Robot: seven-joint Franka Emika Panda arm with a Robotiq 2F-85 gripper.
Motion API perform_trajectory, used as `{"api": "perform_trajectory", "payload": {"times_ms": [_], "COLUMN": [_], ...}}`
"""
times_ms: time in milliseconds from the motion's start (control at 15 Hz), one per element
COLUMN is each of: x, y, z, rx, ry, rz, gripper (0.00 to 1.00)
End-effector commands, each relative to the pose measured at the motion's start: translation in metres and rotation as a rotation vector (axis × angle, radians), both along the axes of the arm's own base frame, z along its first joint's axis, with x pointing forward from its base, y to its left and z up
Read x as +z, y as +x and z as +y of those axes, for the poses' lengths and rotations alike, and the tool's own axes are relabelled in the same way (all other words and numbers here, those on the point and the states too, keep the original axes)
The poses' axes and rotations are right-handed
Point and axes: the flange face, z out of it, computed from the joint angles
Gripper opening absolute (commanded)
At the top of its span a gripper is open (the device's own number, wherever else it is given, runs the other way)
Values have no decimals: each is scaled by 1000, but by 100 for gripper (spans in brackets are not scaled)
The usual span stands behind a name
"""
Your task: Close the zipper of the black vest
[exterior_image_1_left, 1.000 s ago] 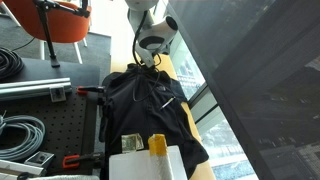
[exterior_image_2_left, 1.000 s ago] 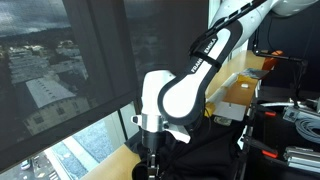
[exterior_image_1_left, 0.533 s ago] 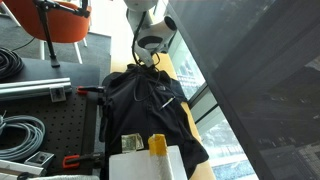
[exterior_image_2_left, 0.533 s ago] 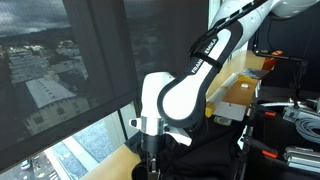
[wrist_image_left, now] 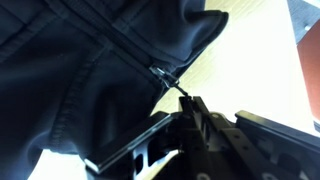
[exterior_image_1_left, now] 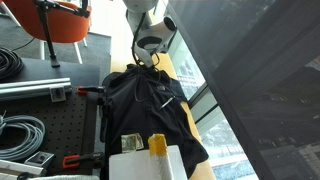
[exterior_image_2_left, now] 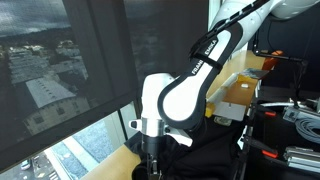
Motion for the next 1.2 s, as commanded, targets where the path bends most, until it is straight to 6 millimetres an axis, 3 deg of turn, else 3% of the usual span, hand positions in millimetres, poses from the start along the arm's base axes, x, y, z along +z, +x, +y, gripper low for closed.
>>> {"api": "perform_trajectory", "payload": {"times_ms": [0,667,733,800,1133], "x": [7,0,1,0,21], "y": [-2,6,8,10,19], "z": [-9,-101,-107,-113,-153], "rx": [-3,-68,-76,-75,-112], "ry": [33,-3,-11,-18,-38], "rz": [-3,45,47,51,26], "gripper": [2,2,32,33,67]}}
